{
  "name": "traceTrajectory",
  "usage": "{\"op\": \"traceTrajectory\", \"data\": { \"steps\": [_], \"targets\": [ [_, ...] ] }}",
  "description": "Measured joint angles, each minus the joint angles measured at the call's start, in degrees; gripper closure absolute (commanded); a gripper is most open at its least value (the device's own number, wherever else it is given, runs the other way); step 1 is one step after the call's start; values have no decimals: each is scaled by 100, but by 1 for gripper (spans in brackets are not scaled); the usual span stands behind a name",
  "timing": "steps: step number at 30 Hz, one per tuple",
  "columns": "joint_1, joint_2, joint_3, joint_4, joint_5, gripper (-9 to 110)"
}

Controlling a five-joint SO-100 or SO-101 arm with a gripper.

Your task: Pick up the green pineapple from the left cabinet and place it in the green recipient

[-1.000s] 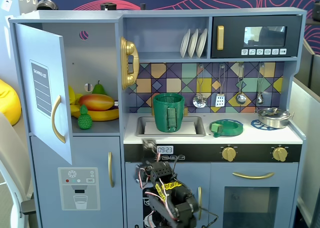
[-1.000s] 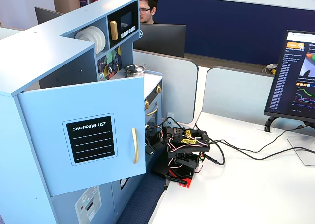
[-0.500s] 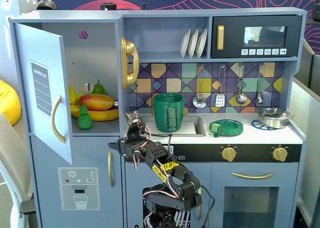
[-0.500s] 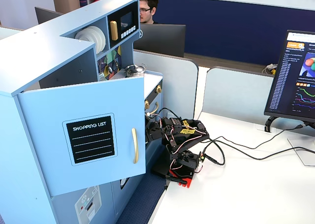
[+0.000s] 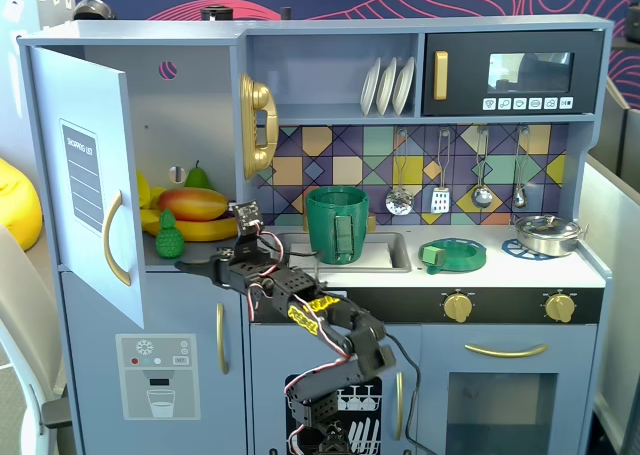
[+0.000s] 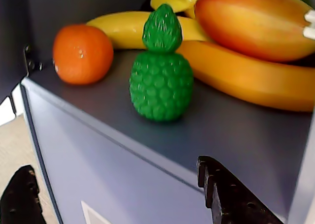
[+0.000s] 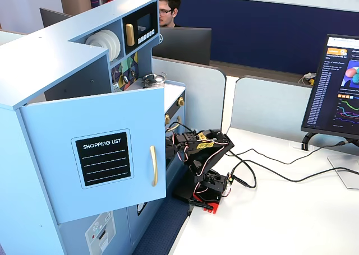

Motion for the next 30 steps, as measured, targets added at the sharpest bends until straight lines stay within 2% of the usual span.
{"op": "traceTrajectory", "data": {
  "steps": [10,30],
  "targets": [
    [114,-1354,-545,-844,-53,61],
    [176,-3604,-2435,-1239,-360,61]
  ]
}}
